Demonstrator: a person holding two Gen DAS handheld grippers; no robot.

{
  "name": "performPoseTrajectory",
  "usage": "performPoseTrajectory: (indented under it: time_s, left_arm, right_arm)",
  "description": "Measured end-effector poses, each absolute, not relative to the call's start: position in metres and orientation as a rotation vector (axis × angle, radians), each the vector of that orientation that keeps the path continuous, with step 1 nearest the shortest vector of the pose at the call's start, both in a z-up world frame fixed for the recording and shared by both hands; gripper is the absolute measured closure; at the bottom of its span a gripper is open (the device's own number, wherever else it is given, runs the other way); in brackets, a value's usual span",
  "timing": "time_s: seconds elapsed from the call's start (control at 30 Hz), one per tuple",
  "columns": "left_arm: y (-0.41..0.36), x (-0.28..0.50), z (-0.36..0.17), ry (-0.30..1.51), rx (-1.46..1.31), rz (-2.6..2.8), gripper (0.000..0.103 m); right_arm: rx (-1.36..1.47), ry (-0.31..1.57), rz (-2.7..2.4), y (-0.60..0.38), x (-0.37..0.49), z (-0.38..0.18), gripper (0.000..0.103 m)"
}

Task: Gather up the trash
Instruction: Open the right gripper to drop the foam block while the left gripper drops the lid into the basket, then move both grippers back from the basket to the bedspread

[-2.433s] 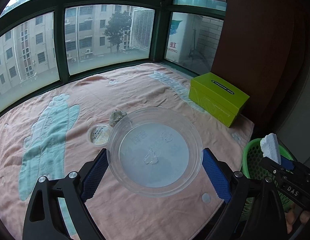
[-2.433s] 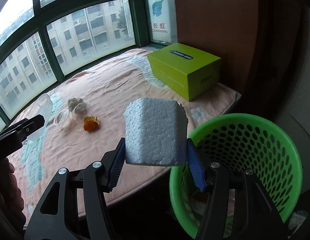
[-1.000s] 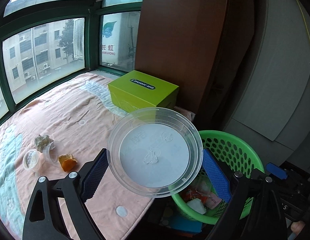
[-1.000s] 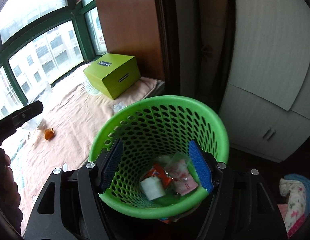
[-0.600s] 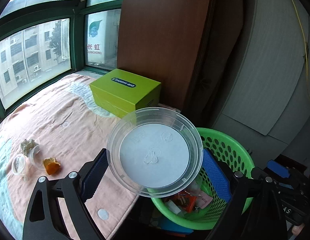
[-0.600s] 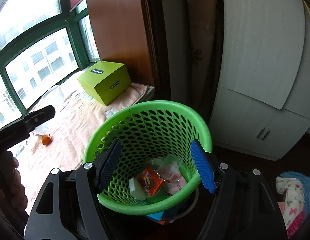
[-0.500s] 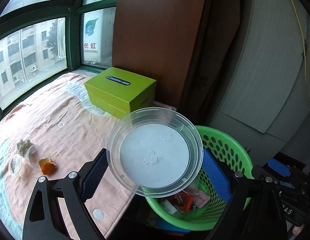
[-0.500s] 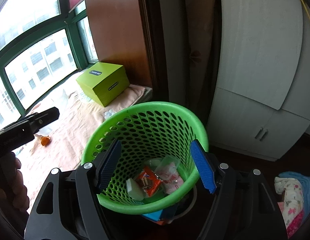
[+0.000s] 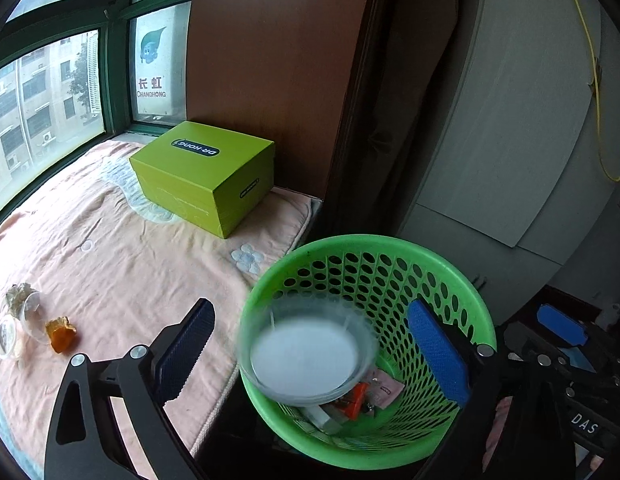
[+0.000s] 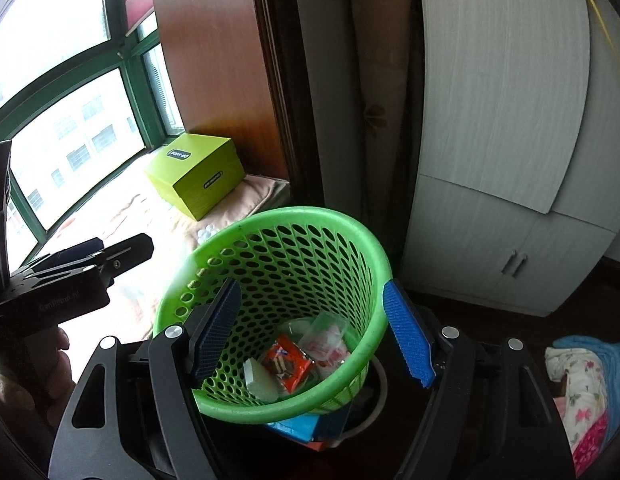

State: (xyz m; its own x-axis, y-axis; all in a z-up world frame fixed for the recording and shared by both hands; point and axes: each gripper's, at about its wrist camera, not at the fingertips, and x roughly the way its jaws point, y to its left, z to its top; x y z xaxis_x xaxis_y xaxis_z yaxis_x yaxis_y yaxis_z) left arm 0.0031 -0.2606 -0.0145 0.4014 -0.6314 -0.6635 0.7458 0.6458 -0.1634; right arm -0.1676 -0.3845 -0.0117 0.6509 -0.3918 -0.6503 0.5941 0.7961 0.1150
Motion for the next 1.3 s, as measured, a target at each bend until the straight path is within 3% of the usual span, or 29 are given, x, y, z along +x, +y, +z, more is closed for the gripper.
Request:
performPoseTrajectory:
  time_s: [0.67, 1.3]
  left_arm:
    - [-0.182, 0.038, -0.006, 0.763, 0.109, -0.669, 0.008]
    - [-0.012, 0.112, -0.019, 0.794, -0.044, -0.275, 0.008]
  right_arm:
    - [0.26, 0.659, -0.406, -0.339, -0.119, -0.002, 0.027]
    - [0.171, 0.74, -0.101, -0.249, -0.011, -0.019, 0.027]
